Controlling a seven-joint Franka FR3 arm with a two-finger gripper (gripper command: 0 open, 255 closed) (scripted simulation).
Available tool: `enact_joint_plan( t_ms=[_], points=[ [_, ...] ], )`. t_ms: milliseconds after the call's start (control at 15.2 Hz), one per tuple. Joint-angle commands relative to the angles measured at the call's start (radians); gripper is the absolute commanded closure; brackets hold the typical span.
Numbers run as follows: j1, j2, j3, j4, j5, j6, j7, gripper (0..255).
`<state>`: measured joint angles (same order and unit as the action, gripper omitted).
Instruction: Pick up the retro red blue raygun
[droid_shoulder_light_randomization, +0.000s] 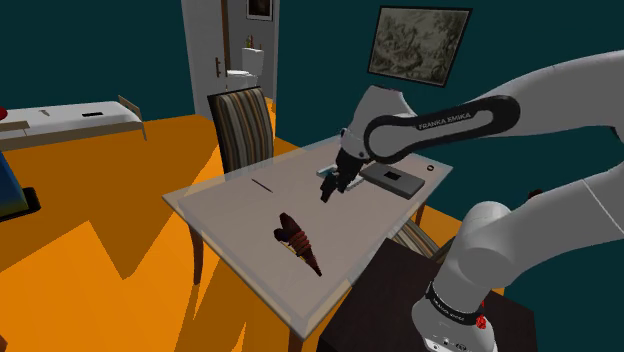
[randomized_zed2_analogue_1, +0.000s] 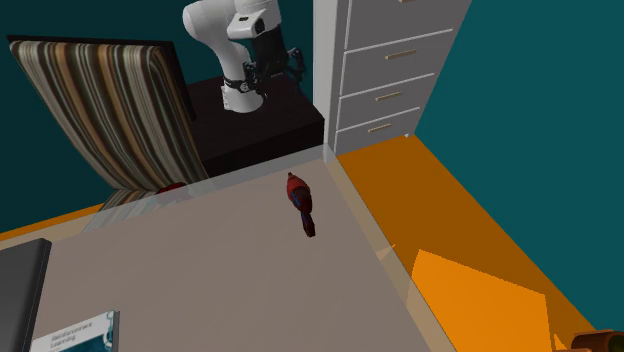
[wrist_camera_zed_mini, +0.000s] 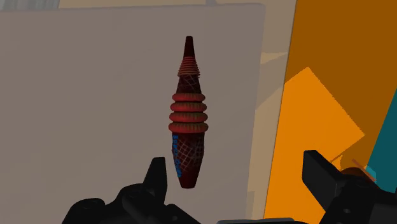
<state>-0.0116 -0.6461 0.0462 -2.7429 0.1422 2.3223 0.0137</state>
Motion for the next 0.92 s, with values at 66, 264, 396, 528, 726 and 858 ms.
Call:
enact_joint_plan(
  t_ms=[66, 264, 396, 528, 726, 858],
  points=[
    [-0.004, 0.089, 0.023, -0.046, 0.007, 0.162, 0.025, 0],
    [-0.013, 0.204, 0.044, -0.078, 0.01, 0.33, 0.049, 0],
    [-0.023, 0.293, 0.06, -0.087, 0.007, 0.444, 0.068, 0],
    [-0.039, 0.392, 0.079, -0.087, -0.005, 0.556, 0.094, 0],
    [-0.102, 0.551, 0.127, -0.07, -0.087, 0.719, 0.18, 0],
    [-0.181, 0.664, 0.132, -0.04, -0.411, 0.813, 0.444, 0]
  ],
)
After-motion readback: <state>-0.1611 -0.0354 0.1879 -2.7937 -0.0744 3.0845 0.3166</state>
